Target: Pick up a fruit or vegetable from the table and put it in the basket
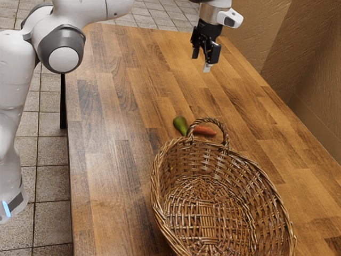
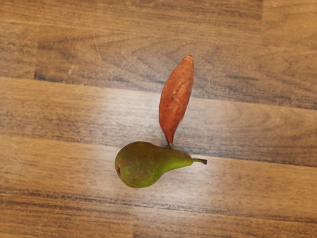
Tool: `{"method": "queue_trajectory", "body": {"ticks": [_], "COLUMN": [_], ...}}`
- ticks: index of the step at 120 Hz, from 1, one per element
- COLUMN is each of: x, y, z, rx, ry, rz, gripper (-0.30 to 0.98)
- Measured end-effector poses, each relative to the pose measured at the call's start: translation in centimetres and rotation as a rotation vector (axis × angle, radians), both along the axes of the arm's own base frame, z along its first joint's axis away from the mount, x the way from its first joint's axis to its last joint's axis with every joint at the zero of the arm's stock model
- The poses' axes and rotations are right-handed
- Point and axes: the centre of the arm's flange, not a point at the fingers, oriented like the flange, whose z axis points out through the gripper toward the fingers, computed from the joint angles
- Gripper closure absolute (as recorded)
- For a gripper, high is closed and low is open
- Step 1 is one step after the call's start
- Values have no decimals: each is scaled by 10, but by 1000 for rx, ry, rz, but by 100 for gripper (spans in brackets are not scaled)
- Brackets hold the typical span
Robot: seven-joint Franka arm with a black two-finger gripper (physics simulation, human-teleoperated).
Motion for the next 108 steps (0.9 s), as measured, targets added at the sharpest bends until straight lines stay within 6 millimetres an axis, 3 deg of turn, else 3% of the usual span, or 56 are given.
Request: {"method": "queue_trajectory", "body": {"ticks": [26,35,48,59,67,73,108], "x": [1,5,24,30,30,32,47], "y": [3,-14,-56,-70,-66,-59,-1], "z": [-1,0,-58,-118,-158,-175,-203], "rx": [-2,-4,-23,-36,-36,-27,34], "ry": [-1,-14,76,151,181,183,124], "rz": [2,-43,-155,-221,-255,-280,-369], "gripper": [0,0,0,0,0,0,0]}}
